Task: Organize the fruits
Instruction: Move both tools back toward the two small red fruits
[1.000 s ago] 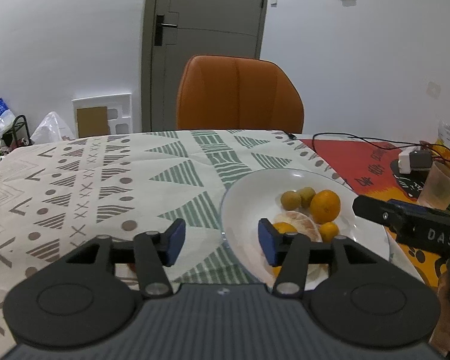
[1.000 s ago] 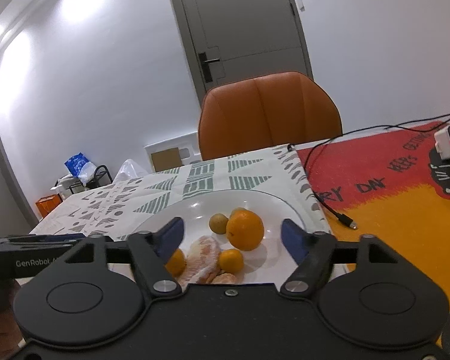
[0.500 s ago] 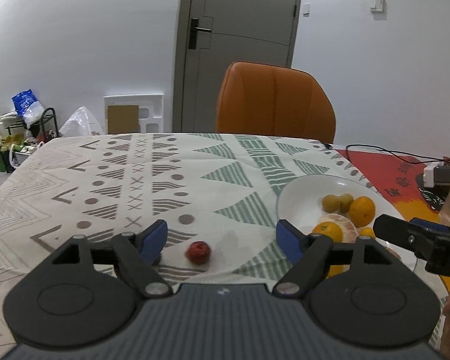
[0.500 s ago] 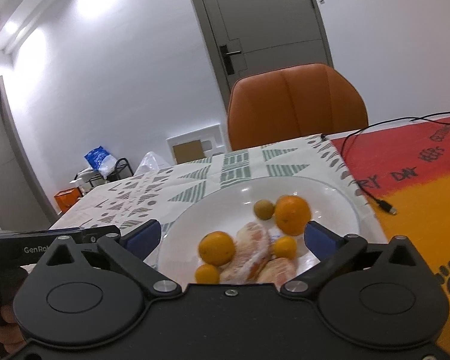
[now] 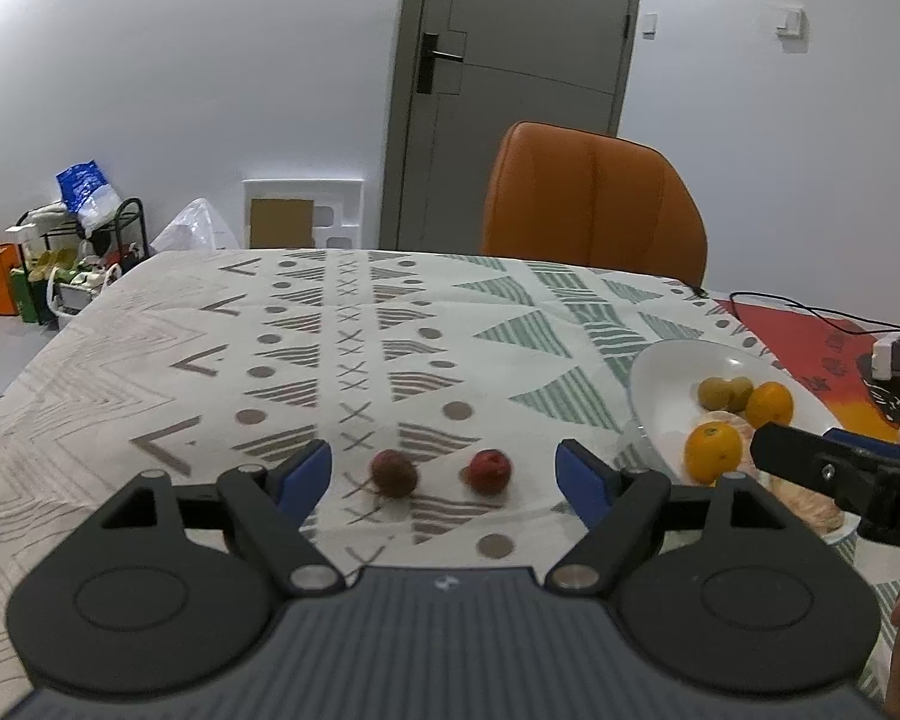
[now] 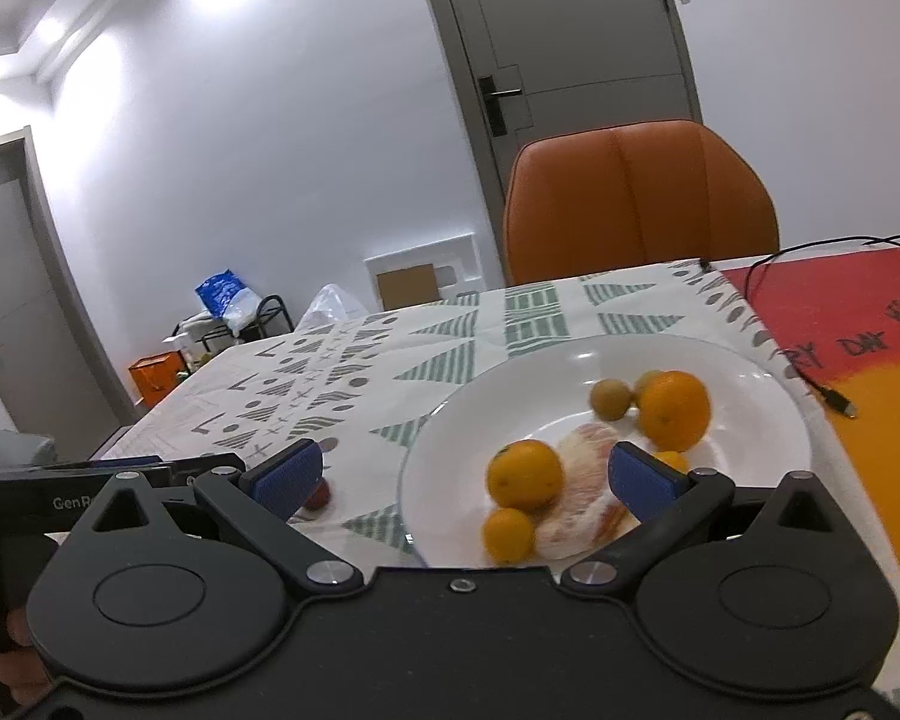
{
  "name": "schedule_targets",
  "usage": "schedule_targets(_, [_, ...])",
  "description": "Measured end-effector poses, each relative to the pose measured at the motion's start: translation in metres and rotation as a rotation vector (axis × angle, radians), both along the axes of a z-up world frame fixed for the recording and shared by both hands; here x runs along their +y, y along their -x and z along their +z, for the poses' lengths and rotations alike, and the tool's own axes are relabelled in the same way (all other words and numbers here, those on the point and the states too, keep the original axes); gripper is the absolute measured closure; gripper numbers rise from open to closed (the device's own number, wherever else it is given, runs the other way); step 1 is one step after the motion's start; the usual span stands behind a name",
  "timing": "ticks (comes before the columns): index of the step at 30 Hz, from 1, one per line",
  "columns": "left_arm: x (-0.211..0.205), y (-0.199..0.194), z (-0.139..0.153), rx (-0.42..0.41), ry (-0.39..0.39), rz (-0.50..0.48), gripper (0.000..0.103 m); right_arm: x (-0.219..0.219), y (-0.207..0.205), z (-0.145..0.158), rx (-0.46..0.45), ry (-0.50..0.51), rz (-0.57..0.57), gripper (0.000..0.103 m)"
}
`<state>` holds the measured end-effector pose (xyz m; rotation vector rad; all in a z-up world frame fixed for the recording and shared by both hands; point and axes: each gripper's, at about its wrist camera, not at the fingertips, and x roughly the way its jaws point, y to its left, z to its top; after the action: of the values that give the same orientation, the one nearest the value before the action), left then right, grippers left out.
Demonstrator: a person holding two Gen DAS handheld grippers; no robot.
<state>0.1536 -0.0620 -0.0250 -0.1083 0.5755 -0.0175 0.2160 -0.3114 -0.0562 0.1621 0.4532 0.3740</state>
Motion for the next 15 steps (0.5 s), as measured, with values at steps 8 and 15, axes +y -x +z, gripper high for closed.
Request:
schedule_targets(8, [0.021, 0.006, -0.003, 0.009, 0.012, 0.024, 0.023, 0.018, 0.0, 0.002, 0.008, 0.008, 0.035, 0.0])
schedule_targets(15, [0.038, 0.01, -0.004, 0.015, 0.033, 0.036, 0.023, 0.04, 0.002, 0.003, 0.011, 0.044, 0.055, 0.0])
